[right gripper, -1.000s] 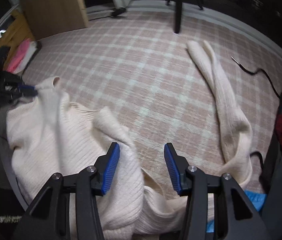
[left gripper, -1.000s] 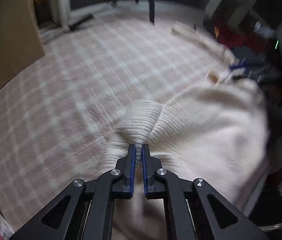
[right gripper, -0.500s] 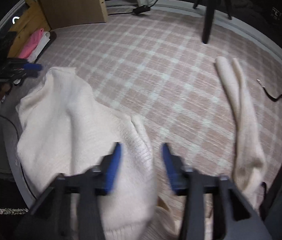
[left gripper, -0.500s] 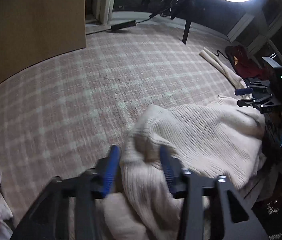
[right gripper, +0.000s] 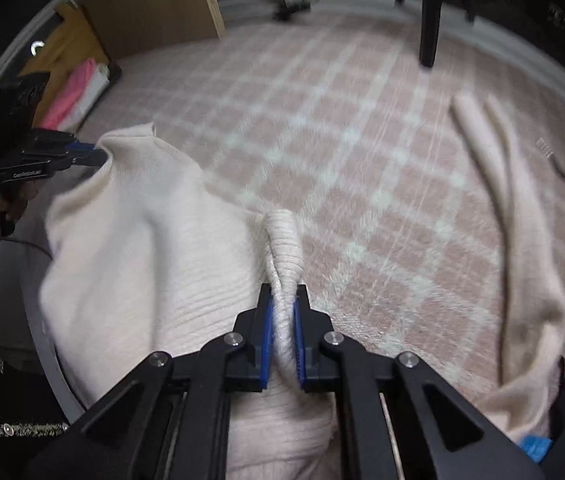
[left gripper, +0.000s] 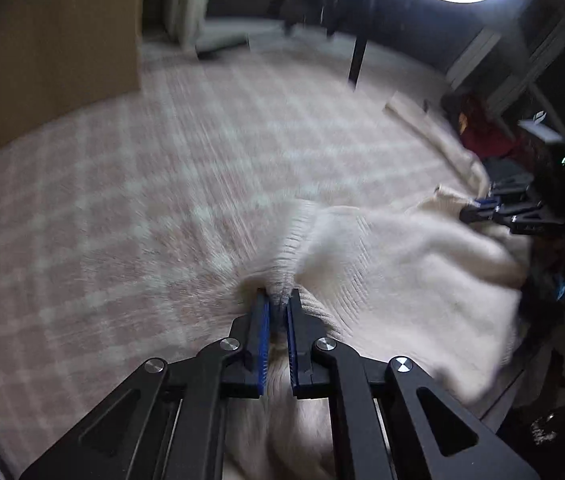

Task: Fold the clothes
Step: 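Grasp the sweater hem with the left gripper while the right gripper grasps another hem point, then lift the sweater high with both grippers and shake it out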

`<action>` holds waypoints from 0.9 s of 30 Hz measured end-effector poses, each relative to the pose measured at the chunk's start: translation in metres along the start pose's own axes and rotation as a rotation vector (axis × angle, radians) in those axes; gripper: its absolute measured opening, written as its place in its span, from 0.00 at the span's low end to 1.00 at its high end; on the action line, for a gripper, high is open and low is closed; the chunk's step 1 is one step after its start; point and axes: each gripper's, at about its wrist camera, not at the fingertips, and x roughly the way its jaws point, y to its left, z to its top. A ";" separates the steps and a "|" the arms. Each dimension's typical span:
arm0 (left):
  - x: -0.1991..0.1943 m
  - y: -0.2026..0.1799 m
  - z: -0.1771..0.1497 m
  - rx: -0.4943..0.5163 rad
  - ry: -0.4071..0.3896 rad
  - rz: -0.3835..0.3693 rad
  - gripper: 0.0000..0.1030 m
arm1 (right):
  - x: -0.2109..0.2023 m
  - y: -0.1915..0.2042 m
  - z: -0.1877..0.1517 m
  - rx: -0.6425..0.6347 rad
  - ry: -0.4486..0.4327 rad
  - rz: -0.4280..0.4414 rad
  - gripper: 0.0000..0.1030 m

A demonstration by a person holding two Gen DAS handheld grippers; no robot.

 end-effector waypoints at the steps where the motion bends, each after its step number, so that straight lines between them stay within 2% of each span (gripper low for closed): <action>1: -0.018 -0.001 -0.001 -0.009 -0.029 -0.002 0.06 | -0.012 0.003 -0.001 0.012 -0.032 -0.004 0.07; 5: -0.096 -0.011 -0.001 0.000 -0.182 0.002 0.06 | -0.089 0.020 -0.003 0.058 -0.248 -0.046 0.07; 8: -0.152 -0.030 0.006 0.062 -0.287 0.001 0.05 | -0.162 0.045 -0.007 0.058 -0.424 -0.114 0.07; 13: -0.253 -0.073 0.018 0.210 -0.467 -0.017 0.05 | -0.285 0.128 -0.026 -0.002 -0.646 -0.334 0.06; 18: -0.363 -0.114 -0.006 0.362 -0.646 0.037 0.05 | -0.408 0.212 -0.047 -0.066 -0.860 -0.563 0.06; 23: -0.449 -0.133 -0.035 0.444 -0.786 0.091 0.05 | -0.465 0.298 -0.081 -0.108 -0.991 -0.699 0.06; 25: -0.477 -0.137 -0.047 0.474 -0.837 0.117 0.05 | -0.472 0.326 -0.095 -0.136 -1.033 -0.758 0.06; 27: -0.494 -0.140 -0.057 0.487 -0.865 0.132 0.05 | -0.474 0.341 -0.102 -0.141 -1.047 -0.776 0.06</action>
